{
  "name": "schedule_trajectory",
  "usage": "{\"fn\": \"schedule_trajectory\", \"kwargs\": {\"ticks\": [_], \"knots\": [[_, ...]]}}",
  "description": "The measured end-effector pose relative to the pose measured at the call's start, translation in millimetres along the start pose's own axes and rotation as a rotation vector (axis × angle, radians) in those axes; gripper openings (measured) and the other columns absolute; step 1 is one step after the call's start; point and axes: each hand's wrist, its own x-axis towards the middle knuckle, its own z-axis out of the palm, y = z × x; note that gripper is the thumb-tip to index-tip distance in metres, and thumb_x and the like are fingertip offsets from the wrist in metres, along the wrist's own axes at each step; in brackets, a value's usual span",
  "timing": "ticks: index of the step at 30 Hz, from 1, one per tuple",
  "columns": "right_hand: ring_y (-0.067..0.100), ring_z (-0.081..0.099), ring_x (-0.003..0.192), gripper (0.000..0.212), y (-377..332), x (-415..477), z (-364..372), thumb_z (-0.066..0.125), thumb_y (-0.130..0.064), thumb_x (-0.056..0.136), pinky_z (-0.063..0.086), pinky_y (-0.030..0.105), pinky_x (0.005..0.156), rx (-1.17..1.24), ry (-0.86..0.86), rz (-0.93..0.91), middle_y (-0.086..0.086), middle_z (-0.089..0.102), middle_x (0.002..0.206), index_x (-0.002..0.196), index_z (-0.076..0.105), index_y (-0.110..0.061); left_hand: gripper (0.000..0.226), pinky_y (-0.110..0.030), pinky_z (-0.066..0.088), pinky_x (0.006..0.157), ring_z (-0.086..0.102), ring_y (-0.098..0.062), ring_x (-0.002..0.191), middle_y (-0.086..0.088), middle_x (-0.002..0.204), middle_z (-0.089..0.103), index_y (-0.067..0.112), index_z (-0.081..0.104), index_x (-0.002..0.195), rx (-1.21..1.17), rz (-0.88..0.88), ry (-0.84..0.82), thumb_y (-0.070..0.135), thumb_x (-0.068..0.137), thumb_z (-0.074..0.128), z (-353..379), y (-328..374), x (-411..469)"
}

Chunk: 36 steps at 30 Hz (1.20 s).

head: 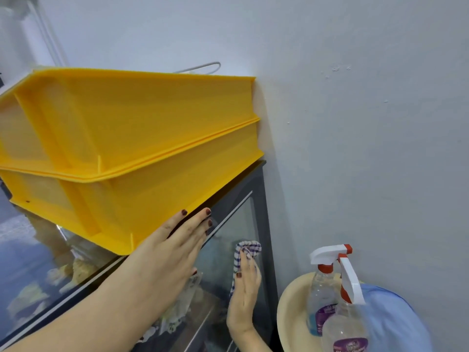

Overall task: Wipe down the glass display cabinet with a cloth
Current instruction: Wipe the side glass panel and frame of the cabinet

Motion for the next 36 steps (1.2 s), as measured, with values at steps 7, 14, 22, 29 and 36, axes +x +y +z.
{"fn": "schedule_trajectory", "kwargs": {"ticks": [7,14,22,29,36], "knots": [[0.021,0.034,0.136,0.039,-48.5,131.2,9.9,0.03,-0.016,0.103,0.022,0.04,0.117,0.082,0.149,0.099,0.001,0.045,0.144,0.138,0.047,-0.017,0.069,-0.049,-0.044,0.077,-0.064,-0.035,0.101,-0.019,0.113,-0.066,-0.003,-0.051,0.115,-0.092,-0.007,0.062,0.036,0.099,0.003,-0.1,0.0,-1.3],[-0.001,0.021,0.135,0.042,-93.9,63.9,22.2,0.028,-0.037,0.093,0.01,0.005,0.107,0.024,-0.044,-0.236,-0.024,0.032,0.142,0.135,0.037,-0.036,0.067,-0.051,-0.002,0.109,-0.018,-0.038,0.134,-0.023,0.148,-0.017,0.004,-0.005,0.144,-0.13,-0.198,0.363,0.031,0.092,0.027,-5.5,-2.3,-8.8],[0.015,0.03,0.138,0.04,-101.7,142.2,27.1,0.029,-0.016,0.102,0.016,0.022,0.115,0.054,0.117,0.011,0.002,0.04,0.147,0.14,0.042,-0.015,0.068,-0.044,-0.037,0.082,-0.055,-0.033,0.1,-0.019,0.11,-0.059,-0.002,-0.052,0.105,-0.248,-0.148,0.113,0.034,0.102,0.006,-11.6,1.4,-3.6],[0.013,0.02,0.142,0.042,-112.9,111.8,36.8,0.023,-0.02,0.104,0.006,0.016,0.11,-0.066,0.116,0.01,-0.002,0.032,0.152,0.145,0.034,-0.02,0.06,-0.042,-0.015,0.111,-0.035,-0.032,0.132,-0.017,0.143,-0.037,-0.001,-0.034,0.13,-0.311,-0.171,0.167,0.03,0.103,0.01,-21.8,-2.8,-9.7],[-0.005,0.019,0.137,0.04,-118.4,-82.2,48.5,0.031,-0.047,0.091,0.015,0.02,0.111,0.077,0.041,-0.078,-0.037,0.03,0.141,0.125,0.038,-0.066,0.055,-0.034,-0.031,0.097,-0.047,-0.017,0.121,0.009,0.139,-0.044,0.026,-0.037,0.133,-0.445,-0.08,0.165,0.051,0.094,-0.007,0.3,-17.9,-77.5]]}}
